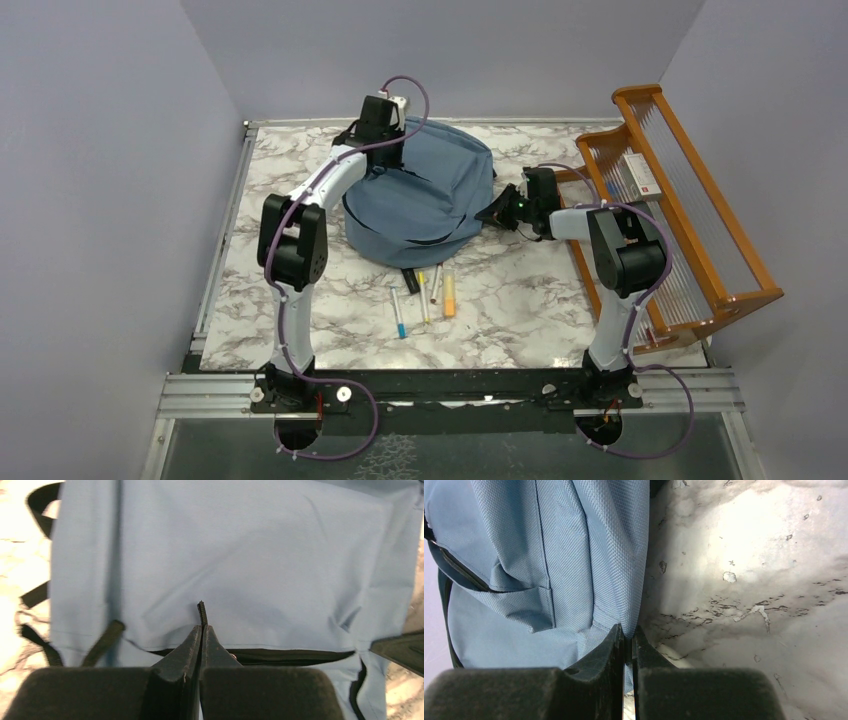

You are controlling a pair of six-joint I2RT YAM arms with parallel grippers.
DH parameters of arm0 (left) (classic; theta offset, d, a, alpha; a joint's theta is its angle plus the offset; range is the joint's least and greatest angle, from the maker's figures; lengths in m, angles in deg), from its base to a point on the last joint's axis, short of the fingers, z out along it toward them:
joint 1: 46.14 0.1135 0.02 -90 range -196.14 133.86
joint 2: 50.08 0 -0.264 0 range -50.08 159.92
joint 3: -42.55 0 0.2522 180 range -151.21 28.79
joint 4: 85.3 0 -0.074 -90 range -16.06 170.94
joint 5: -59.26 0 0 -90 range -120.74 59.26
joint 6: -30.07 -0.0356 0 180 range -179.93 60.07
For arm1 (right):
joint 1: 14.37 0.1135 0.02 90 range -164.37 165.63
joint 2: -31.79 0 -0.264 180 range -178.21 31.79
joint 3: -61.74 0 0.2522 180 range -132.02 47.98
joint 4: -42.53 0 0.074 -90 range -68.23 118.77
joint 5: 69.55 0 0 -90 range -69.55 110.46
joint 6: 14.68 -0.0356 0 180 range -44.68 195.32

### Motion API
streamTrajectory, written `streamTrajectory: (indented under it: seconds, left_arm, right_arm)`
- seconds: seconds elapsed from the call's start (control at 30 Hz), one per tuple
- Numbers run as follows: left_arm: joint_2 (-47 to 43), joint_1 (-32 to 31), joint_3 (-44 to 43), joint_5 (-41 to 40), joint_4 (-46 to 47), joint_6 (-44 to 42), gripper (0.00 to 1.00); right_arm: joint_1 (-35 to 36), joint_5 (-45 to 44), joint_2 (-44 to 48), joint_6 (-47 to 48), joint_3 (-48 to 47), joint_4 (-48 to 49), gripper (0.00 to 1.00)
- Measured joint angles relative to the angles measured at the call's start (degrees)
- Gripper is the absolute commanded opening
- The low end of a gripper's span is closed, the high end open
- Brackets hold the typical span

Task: Pack the student bag
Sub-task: Unzip the student bag at the center of the board.

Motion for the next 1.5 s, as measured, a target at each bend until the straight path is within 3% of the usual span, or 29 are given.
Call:
streamTrajectory:
  seconds: [0.63, 0.87, 1.1, 1.5]
  left_arm:
    - [-0.68, 8.2, 0.52, 1.01, 3.48, 0.0, 0.0]
    - [-0.68, 9.53, -0.15, 6.21, 5.01, 1.62, 0.39]
    - [-5.46, 10.71, 3.61, 10.29, 6.93, 6.71, 0.48]
    - [-35.15, 10.6, 35.36, -0.28, 7.8, 16.48, 0.69]
  right_arm:
    - [0.07, 1.07, 0.0, 0.07, 0.0, 0.0, 0.13]
    - [0.0, 2.8, 0.46, 2.8, -0.76, -0.85, 0.26]
    - [-0.11, 6.67, 3.96, 9.73, -4.81, -6.19, 0.43]
    - [-0.11, 4.61, 10.32, 24.52, -11.8, -16.81, 0.52]
